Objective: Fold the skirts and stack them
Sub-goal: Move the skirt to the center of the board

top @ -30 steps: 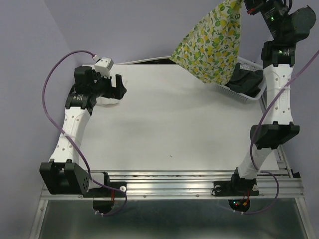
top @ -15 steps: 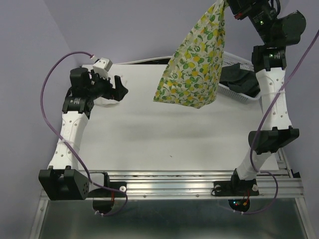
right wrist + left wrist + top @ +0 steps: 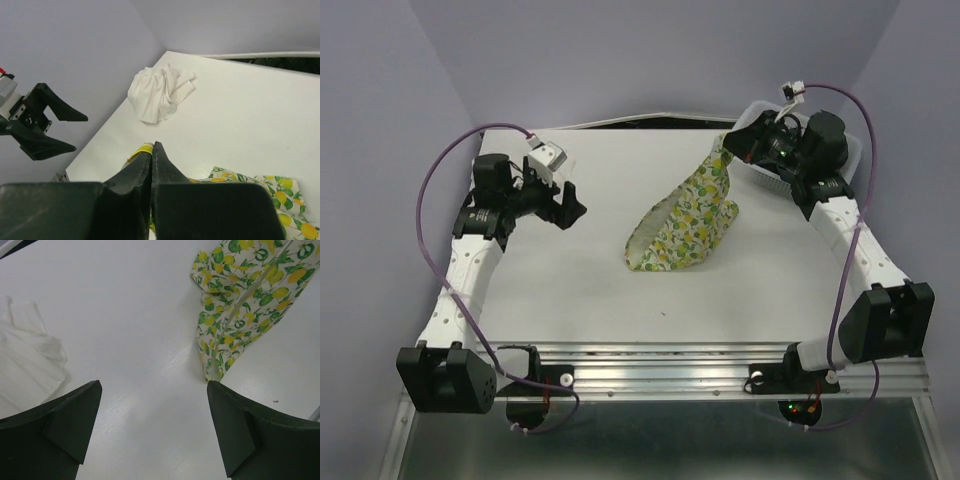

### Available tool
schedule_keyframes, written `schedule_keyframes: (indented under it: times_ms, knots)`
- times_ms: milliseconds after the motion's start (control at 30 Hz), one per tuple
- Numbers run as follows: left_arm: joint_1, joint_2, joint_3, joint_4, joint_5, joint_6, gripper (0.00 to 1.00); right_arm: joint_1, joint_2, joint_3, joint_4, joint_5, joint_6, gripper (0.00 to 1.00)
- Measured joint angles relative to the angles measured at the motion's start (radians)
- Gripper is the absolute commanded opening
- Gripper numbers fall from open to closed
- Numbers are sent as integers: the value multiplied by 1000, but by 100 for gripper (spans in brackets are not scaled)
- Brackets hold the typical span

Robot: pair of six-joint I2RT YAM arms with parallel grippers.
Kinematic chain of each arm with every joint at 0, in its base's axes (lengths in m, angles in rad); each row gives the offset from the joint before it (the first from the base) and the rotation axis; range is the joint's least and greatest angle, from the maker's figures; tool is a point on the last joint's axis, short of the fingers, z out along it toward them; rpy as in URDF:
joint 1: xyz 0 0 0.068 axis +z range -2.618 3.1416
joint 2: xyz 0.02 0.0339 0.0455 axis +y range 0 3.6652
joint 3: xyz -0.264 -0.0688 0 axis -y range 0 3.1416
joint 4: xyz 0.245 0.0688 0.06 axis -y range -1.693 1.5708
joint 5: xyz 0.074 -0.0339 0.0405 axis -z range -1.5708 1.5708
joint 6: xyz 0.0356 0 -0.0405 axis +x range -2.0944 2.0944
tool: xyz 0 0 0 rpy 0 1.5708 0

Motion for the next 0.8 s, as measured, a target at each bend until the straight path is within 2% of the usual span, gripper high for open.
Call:
schedule_keyframes:
  times_ms: [100,233,333,567,800]
  knots:
    - [-63,-3,-52,-4,-19,57,99,0,-1,-45,-46,-2,-28,1]
    - [-216,8,-152,24,-63,105,99,0,-16,-42,-53,-7,-53,1]
    - [-289,74,-203,79,-76,122,99,0,-42,-37,-59,-12,-71,1]
    - [-313,288,-219,250,-143,96,99,0,-59,-14,-72,-14,-92,1]
    - [-393,436,-203,298,-132,112,99,0,-59,59,-89,-6,-92,1]
